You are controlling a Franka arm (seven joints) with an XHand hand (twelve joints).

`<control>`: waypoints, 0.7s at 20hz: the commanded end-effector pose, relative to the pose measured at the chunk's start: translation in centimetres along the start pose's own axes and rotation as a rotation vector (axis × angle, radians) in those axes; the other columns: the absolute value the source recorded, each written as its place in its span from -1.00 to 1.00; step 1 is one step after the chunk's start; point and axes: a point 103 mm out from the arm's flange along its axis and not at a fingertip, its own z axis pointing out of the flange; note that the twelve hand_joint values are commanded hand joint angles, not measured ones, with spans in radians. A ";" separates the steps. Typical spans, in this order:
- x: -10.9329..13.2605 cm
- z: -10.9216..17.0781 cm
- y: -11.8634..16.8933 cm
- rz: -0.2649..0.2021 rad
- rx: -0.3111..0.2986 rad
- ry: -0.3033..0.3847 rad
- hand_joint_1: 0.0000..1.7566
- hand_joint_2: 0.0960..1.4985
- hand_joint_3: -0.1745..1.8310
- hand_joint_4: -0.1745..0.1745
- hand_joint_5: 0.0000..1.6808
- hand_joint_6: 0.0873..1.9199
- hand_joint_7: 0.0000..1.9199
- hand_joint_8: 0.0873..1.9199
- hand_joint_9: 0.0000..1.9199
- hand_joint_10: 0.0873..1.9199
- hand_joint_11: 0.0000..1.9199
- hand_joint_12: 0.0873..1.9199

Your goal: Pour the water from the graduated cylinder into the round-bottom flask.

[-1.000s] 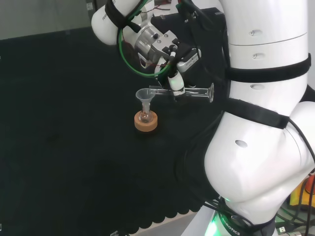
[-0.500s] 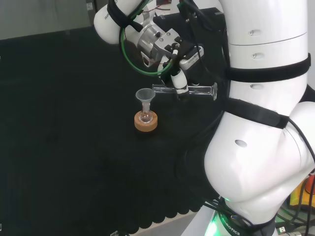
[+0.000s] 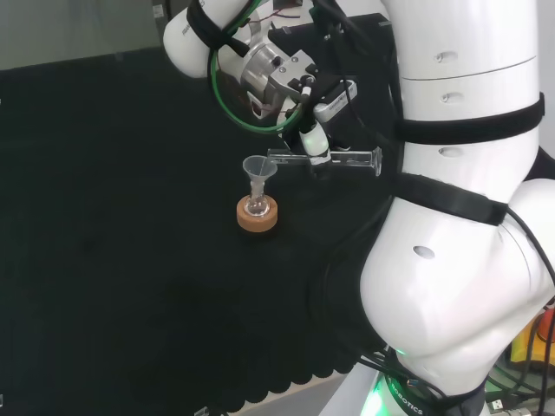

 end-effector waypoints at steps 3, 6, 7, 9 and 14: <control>-0.3 0.0 -0.1 0.005 0.025 -0.008 0.44 0.45 -0.82 -1.00 0.16 0.01 0.06 -0.02 0.57 -1.00 0.34 -0.30; -0.4 0.0 -0.2 0.023 0.038 -0.002 0.44 0.45 -0.82 -1.00 0.16 0.01 0.06 -0.02 0.57 -1.00 0.34 -0.30; -0.3 -0.1 -0.2 0.026 0.040 -0.004 0.44 0.45 -0.82 -1.00 0.16 0.01 0.06 -0.02 0.57 -1.00 0.34 -0.30; 0.2 -0.4 -0.1 0.026 0.041 -0.005 0.44 0.45 -0.82 -1.00 0.16 0.01 0.06 -0.02 0.57 -1.00 0.34 -0.30; -0.5 -0.1 -0.4 0.008 0.026 -0.013 0.44 0.45 -0.82 -1.00 0.16 0.01 0.06 -0.01 0.57 -1.00 0.34 -0.31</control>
